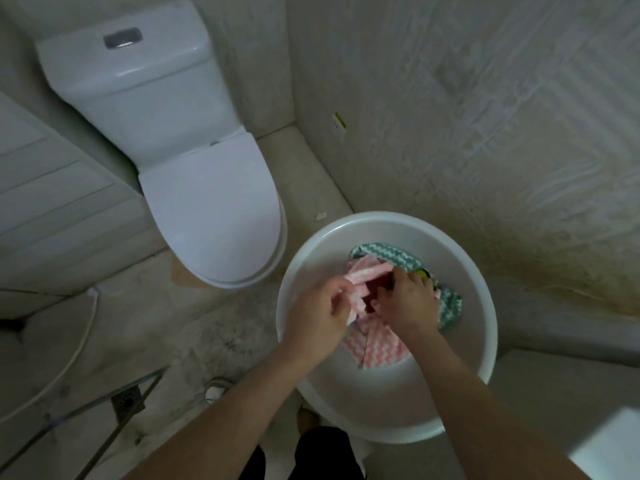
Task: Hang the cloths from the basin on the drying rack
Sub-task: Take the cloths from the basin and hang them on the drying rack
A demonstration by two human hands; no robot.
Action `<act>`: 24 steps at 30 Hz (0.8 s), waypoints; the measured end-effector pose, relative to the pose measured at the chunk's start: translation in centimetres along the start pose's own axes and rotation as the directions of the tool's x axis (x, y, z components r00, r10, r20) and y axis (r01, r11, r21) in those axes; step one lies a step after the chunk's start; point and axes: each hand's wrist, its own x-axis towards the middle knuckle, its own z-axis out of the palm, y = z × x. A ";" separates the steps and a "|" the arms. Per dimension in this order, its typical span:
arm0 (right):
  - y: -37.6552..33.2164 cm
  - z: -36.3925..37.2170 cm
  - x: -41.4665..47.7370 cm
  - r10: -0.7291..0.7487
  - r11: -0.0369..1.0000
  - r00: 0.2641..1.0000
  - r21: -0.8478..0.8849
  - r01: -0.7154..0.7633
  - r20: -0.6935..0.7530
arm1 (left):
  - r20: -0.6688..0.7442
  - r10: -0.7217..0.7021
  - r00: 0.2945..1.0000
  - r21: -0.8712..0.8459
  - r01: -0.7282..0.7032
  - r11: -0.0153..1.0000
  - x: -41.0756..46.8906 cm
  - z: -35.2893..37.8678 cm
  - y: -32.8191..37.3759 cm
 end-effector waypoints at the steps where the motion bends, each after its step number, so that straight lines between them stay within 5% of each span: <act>1: -0.4 0.1 0.1 0.018 1.000 0.999 -0.019 -0.017 0.039 | -0.038 -0.017 0.999 -0.099 0.013 0.995 -0.1 -0.9 0.3; 7: -1.9 -1.8 0.0 0.041 0.940 0.999 0.338 -0.042 0.008 | 0.050 -0.210 0.976 -0.427 0.211 0.879 -0.6 -5.4 1.3; 14: -1.4 -8.1 -4.1 -0.271 0.855 0.943 0.400 0.329 -0.195 | 0.092 -0.198 0.976 -0.544 0.216 0.811 -1.5 -8.6 2.2; 19: -3.5 -12.7 -5.4 -0.264 0.804 0.961 0.531 0.267 -0.082 | 0.167 -0.213 0.963 -0.848 0.251 0.467 -2.1 -11.2 4.3; 22: -6.0 -15.6 -6.3 -0.191 0.606 0.981 0.782 0.148 -0.037 | 0.165 -0.164 0.972 -0.861 0.224 0.456 -2.6 -12.6 5.5; 24: -7.7 -16.7 -6.9 -0.123 0.409 0.991 0.913 -0.001 0.056 | 0.135 -0.123 0.983 -0.806 0.182 0.564 -2.9 -12.9 6.3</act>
